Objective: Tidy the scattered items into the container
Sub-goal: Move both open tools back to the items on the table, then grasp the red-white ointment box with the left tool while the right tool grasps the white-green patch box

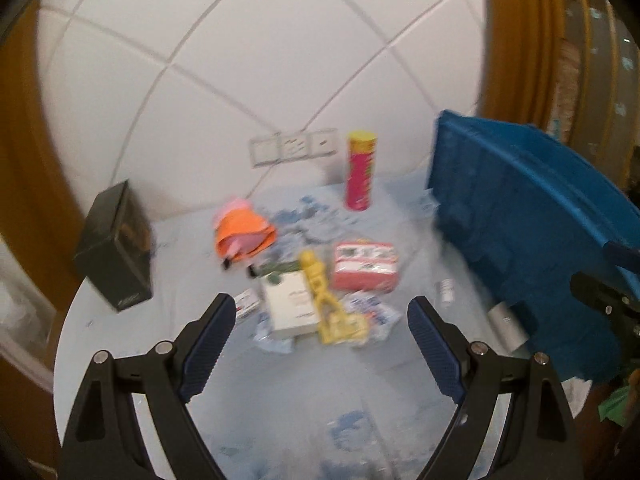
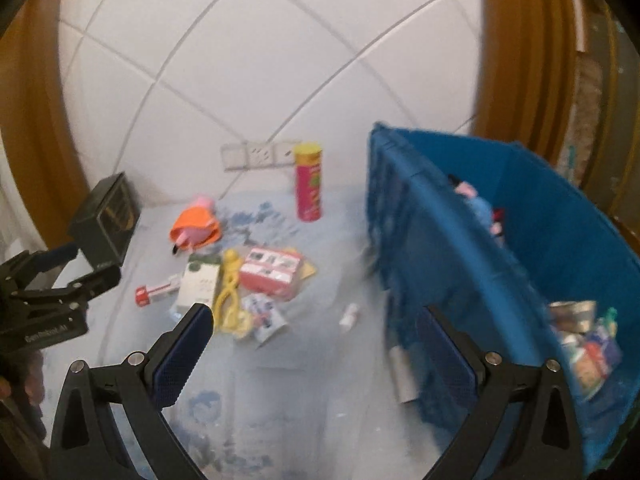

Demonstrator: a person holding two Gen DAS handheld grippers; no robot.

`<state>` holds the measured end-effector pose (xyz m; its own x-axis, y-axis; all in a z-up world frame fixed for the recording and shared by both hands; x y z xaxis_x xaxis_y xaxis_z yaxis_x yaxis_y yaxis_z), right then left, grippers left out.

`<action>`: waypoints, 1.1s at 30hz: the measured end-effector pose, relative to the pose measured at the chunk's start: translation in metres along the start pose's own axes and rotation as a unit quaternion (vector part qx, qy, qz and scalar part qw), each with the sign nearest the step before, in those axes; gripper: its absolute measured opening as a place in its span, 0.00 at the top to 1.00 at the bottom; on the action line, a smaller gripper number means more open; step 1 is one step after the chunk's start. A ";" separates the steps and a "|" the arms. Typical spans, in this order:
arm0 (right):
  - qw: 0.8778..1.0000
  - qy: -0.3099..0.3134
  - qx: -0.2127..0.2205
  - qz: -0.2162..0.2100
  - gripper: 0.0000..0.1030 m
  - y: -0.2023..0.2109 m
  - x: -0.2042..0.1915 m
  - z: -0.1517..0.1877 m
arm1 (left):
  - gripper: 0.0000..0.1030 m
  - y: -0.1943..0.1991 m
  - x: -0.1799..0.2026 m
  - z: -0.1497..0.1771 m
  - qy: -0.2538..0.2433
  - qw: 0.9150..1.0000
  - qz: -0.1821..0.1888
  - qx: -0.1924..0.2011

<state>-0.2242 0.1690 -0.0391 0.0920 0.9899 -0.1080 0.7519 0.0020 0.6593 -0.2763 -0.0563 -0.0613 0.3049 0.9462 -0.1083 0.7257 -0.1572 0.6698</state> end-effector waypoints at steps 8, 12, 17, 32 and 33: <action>0.997 0.029 -0.062 -0.049 0.00 -0.090 -0.032 0.009 | 0.14 -0.055 -0.076 0.054 0.081 0.991 -0.059 -0.086; 0.992 0.037 -0.101 -0.064 0.00 -0.139 -0.037 0.019 | 0.14 -0.085 -0.098 0.080 0.100 0.983 -0.089 -0.125; 0.986 0.052 -0.141 -0.067 0.00 -0.186 -0.049 0.035 | 0.14 -0.107 -0.124 0.109 0.111 0.975 -0.119 -0.154; 0.989 0.002 -0.147 -0.028 0.00 -0.238 -0.133 0.048 | 0.14 -0.207 -0.188 0.097 -0.008 0.990 -0.016 -0.140; 0.989 -0.012 -0.144 -0.020 0.00 -0.241 -0.138 0.052 | 0.14 -0.218 -0.186 0.099 -0.023 0.990 -0.002 -0.140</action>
<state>-0.3846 0.0243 -0.2218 0.0841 0.9847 -0.1524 0.5390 0.0837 0.8382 -0.4301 -0.2259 -0.2593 0.3342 0.9319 -0.1408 0.5301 -0.0623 0.8457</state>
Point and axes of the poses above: each gripper's, at about its wrist camera, not at the fingertips, and y roughly against the way its jaws point, x to its right, z to its underside, the point moved 6 cm from there along -y, roughly the way its jaws point, and after that the axes turned 8 degrees about -y, right-handed, at the moved point
